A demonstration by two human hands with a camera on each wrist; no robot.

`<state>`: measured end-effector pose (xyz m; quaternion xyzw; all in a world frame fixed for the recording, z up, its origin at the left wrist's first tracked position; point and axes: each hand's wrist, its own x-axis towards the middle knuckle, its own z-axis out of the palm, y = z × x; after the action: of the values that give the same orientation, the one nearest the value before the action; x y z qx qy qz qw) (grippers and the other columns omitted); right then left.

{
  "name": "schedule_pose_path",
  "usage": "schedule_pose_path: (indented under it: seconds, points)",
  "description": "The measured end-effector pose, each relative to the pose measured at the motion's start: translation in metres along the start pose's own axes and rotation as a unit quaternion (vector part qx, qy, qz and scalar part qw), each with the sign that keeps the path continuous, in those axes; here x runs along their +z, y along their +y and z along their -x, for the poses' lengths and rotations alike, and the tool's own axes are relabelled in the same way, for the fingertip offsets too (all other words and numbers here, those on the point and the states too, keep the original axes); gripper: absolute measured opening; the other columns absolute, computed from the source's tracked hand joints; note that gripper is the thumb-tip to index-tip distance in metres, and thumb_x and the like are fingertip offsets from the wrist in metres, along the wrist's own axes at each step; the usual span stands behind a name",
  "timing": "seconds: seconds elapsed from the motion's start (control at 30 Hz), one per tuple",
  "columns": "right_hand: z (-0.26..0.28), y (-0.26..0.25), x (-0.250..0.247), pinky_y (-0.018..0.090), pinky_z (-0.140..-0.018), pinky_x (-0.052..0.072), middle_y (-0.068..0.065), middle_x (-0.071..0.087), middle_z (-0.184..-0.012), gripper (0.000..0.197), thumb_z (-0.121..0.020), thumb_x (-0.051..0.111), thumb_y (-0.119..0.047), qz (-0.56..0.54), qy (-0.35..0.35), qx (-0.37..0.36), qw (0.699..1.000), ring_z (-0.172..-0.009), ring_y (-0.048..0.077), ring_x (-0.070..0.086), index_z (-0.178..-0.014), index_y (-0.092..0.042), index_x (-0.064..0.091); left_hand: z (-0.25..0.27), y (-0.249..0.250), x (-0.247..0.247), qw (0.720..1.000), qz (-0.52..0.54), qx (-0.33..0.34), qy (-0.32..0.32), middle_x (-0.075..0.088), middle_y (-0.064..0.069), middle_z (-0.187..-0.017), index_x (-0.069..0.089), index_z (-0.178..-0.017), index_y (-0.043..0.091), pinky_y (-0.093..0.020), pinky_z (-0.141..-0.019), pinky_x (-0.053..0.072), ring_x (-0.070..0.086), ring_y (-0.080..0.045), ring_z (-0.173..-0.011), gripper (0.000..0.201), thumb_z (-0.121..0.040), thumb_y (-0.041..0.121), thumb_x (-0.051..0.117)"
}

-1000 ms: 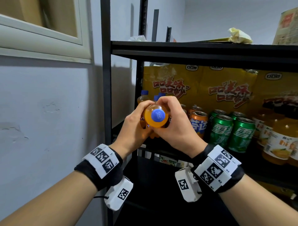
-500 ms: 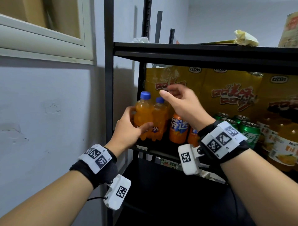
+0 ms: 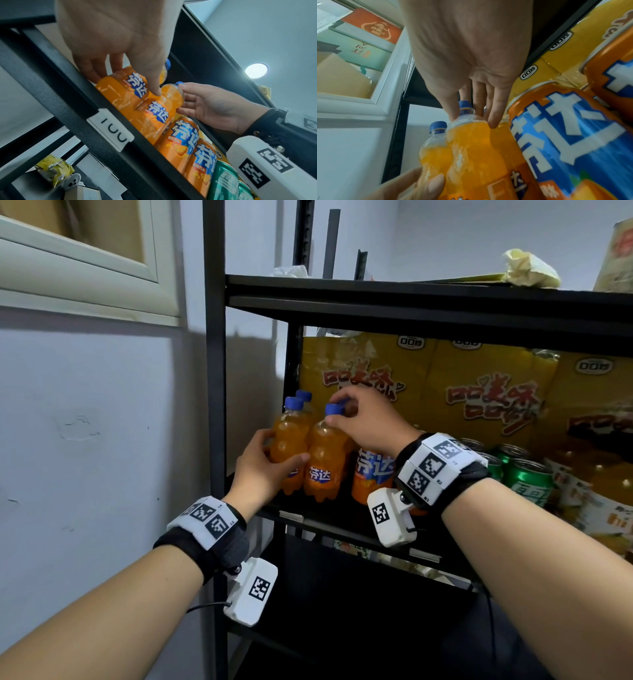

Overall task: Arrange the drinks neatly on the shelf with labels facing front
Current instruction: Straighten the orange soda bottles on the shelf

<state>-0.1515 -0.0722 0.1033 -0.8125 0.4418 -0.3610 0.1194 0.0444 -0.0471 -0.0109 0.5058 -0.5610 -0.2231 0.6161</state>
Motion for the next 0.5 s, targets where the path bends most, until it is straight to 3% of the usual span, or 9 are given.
schedule_pose_path:
  seconds: [0.17, 0.3, 0.43, 0.5]
  points:
    - [-0.0033, -0.0009, -0.0086, 0.036, -0.104, 0.049, 0.005, 0.062, -0.130, 0.035, -0.095, 0.073, -0.014, -0.026, -0.051, 0.008, 0.998, -0.121, 0.021, 0.059, -0.128, -0.019, 0.064, -0.0021, -0.0016, 0.0051, 1.000, 0.008, -0.001, -0.013, 0.062, 0.017, -0.107, 0.047, -0.127, 0.035, -0.020, -0.071, 0.057, 0.065, 0.004, -0.091, 0.067, -0.074, 0.043, 0.088]
    - [-0.0042, -0.0005, -0.0077, 0.032, -0.098, 0.050, 0.005, 0.062, -0.129, 0.035, -0.093, 0.074, -0.013, -0.012, -0.048, -0.007, 0.999, -0.118, 0.020, 0.059, -0.126, -0.018, 0.063, -0.0063, -0.0025, 0.0059, 0.999, 0.017, 0.004, -0.040, 0.060, 0.017, -0.109, 0.044, -0.130, 0.030, -0.008, -0.059, 0.052, 0.063, 0.019, -0.081, 0.070, -0.075, 0.038, 0.087]
    - [-0.0068, 0.0024, -0.0113, 0.029, -0.091, 0.051, 0.003, 0.064, -0.124, 0.033, -0.091, 0.078, -0.017, -0.009, -0.064, -0.009, 0.998, -0.112, 0.019, 0.062, -0.119, -0.024, 0.062, -0.0096, 0.0008, 0.0030, 0.997, 0.032, -0.011, -0.073, 0.058, 0.016, -0.113, 0.039, -0.132, 0.031, -0.012, -0.061, 0.054, 0.066, 0.006, -0.088, 0.079, -0.069, 0.050, 0.083]
    - [-0.0079, 0.0041, -0.0103, 0.027, -0.087, 0.050, 0.002, 0.063, -0.122, 0.032, -0.091, 0.078, -0.018, -0.005, -0.061, -0.013, 0.998, -0.109, 0.019, 0.062, -0.119, -0.023, 0.062, -0.0077, 0.0001, 0.0037, 0.996, 0.047, -0.010, -0.077, 0.059, 0.015, -0.115, 0.040, -0.132, 0.033, -0.012, -0.061, 0.055, 0.070, 0.006, -0.086, 0.072, -0.074, 0.059, 0.074]
